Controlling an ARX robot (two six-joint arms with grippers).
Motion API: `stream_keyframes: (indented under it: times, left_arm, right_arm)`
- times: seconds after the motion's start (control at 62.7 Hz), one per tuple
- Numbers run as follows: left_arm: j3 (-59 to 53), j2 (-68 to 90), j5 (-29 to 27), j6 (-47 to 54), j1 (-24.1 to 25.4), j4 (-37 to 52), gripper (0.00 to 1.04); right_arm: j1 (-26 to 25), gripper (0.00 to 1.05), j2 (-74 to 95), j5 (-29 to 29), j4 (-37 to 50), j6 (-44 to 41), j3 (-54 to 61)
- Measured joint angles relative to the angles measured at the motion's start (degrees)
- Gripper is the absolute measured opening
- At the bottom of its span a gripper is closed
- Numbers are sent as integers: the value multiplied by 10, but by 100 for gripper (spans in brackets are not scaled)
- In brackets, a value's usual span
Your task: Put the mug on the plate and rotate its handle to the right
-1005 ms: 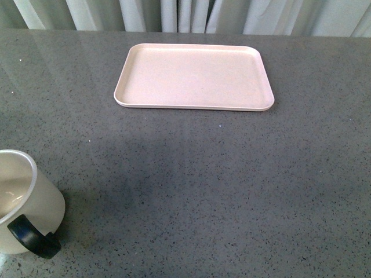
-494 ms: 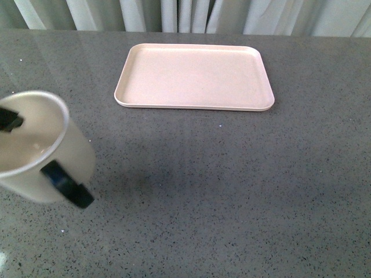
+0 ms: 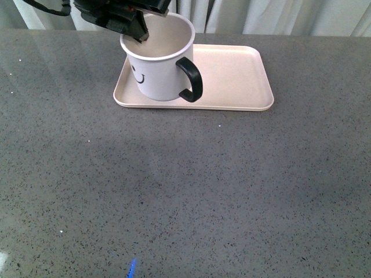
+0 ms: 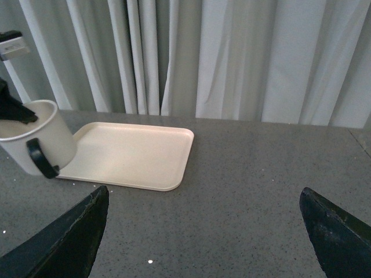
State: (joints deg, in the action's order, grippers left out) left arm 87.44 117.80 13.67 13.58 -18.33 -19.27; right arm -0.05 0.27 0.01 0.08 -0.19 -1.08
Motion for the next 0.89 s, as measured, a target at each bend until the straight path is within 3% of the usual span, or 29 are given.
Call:
stream_keyframes:
  times: [0.319, 0.893]
  left_arm:
    - [103, 73, -9, 0, -21, -32, 2]
    - [108, 75, -13, -10, -22, -28, 2]
  right_arm:
    - [0, 96, 0, 0, 0, 0, 0]
    - [0, 96, 0, 0, 0, 0, 0]
